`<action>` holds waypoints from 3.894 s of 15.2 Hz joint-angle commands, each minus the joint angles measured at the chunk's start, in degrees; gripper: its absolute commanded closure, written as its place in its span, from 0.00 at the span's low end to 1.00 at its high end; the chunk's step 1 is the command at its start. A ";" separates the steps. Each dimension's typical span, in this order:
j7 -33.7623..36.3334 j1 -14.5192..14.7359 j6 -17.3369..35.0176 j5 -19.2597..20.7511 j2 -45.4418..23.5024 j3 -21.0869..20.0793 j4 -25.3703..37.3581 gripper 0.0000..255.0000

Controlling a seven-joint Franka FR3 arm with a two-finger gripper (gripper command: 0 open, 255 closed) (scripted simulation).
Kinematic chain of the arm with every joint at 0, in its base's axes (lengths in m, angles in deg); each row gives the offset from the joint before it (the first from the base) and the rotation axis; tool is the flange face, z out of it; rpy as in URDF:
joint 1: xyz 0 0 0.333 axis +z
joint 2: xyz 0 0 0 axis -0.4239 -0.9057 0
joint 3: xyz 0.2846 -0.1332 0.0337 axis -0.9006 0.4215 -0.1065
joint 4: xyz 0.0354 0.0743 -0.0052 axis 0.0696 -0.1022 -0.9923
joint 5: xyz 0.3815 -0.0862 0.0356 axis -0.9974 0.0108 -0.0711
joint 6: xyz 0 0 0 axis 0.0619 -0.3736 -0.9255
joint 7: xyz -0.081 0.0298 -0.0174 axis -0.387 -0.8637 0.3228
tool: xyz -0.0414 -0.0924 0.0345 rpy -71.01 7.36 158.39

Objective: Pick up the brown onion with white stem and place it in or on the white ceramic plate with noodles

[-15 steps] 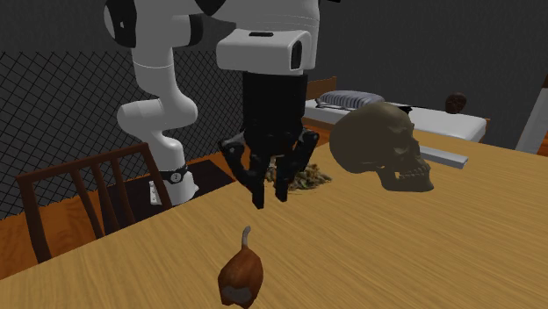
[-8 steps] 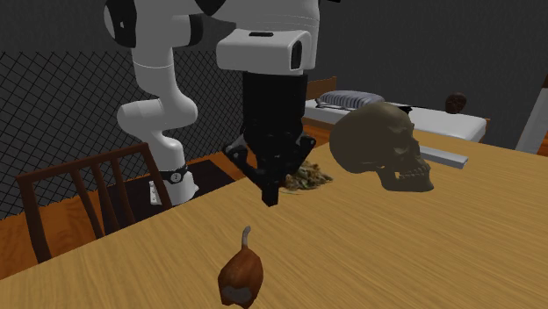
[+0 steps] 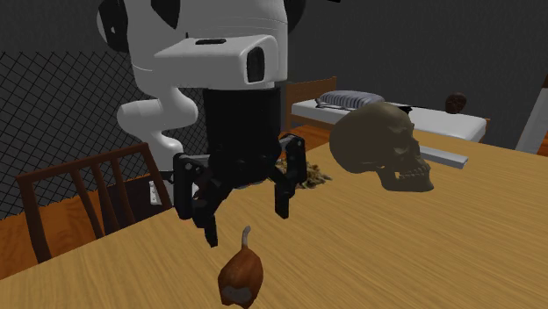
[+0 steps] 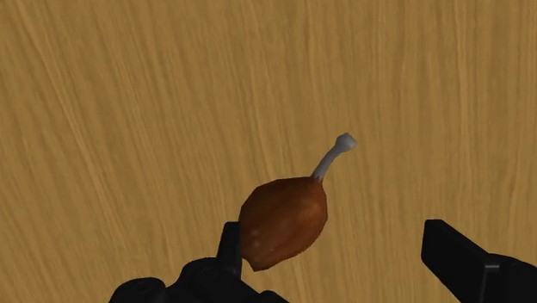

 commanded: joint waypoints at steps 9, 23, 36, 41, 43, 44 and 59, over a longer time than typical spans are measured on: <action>-2.85 -1.76 7.27 -0.67 -2.54 0.34 -3.03 0.00; -2.86 -1.76 7.25 -0.67 -2.56 0.34 -3.00 1.00; -3.00 -1.70 -0.57 -0.72 -2.78 0.33 5.05 1.00; -3.08 -1.65 -4.94 -0.72 -3.65 0.32 10.29 1.00; -3.11 -1.62 -6.81 -0.71 -4.19 0.33 12.70 1.00; -3.12 -1.60 -7.78 -0.71 -4.51 0.33 13.99 1.00; 10.93 6.94 1.00 0.50 18.96 -4.55 -18.67 1.00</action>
